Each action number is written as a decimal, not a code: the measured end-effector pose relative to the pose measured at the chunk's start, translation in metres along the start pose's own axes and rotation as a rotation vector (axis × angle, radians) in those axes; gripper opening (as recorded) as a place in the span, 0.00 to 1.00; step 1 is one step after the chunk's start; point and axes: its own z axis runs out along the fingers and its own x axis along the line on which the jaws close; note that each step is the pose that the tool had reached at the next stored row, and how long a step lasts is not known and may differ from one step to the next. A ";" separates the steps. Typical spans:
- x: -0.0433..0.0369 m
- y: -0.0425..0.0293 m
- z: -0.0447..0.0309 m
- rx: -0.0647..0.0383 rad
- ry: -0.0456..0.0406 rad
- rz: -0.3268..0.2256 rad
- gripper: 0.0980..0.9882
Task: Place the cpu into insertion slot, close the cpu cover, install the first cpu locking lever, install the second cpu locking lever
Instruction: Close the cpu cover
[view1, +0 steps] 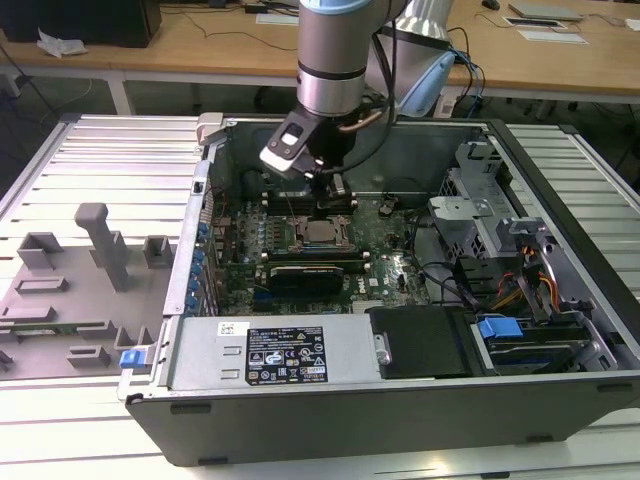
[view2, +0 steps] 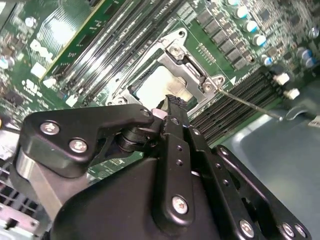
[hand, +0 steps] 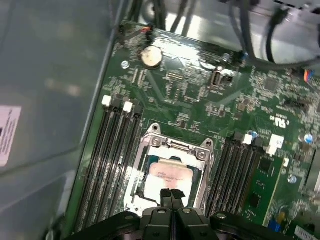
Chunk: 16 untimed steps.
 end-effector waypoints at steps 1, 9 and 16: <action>0.0000 0.0000 0.0000 0.000 -0.0006 -0.026 0.01; 0.0000 0.0000 0.0005 0.000 -0.0021 -0.226 0.01; 0.0000 0.0000 0.0008 0.000 -0.0020 -0.384 0.01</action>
